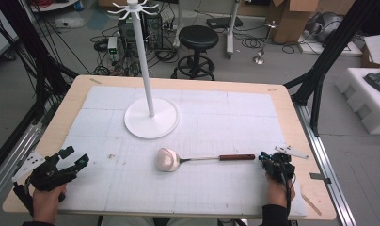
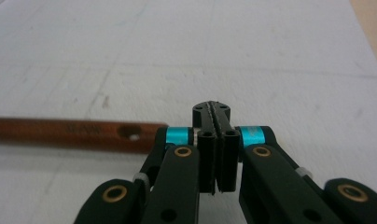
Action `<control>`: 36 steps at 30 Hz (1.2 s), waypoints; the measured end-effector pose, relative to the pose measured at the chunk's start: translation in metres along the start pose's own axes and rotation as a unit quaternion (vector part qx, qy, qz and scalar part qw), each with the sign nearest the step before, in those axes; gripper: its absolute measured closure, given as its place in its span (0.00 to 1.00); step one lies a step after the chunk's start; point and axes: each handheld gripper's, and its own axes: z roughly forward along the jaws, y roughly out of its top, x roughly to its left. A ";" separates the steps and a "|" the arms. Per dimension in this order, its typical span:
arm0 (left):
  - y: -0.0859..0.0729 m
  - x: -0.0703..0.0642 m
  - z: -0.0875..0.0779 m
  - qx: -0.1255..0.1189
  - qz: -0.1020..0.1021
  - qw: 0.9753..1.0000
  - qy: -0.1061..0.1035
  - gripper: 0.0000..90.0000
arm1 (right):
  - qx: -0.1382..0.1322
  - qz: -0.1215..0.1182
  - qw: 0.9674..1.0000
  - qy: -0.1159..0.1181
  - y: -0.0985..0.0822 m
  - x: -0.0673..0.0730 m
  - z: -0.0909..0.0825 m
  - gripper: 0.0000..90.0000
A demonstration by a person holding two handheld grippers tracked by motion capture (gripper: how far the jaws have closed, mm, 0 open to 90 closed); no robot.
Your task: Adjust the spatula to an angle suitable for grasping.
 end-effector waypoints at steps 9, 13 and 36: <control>0.000 0.000 0.000 -0.001 0.001 1.000 0.000 0.26 | 0.023 -0.040 0.999 0.025 0.004 0.017 0.005 0.99; 0.000 0.000 0.000 -0.001 0.000 1.000 0.000 0.26 | 0.040 -0.047 0.998 0.019 0.018 0.022 0.027 0.99; 0.000 0.000 0.000 0.001 -0.001 1.000 0.001 0.26 | 0.044 -0.073 0.995 0.055 0.039 0.035 0.057 0.99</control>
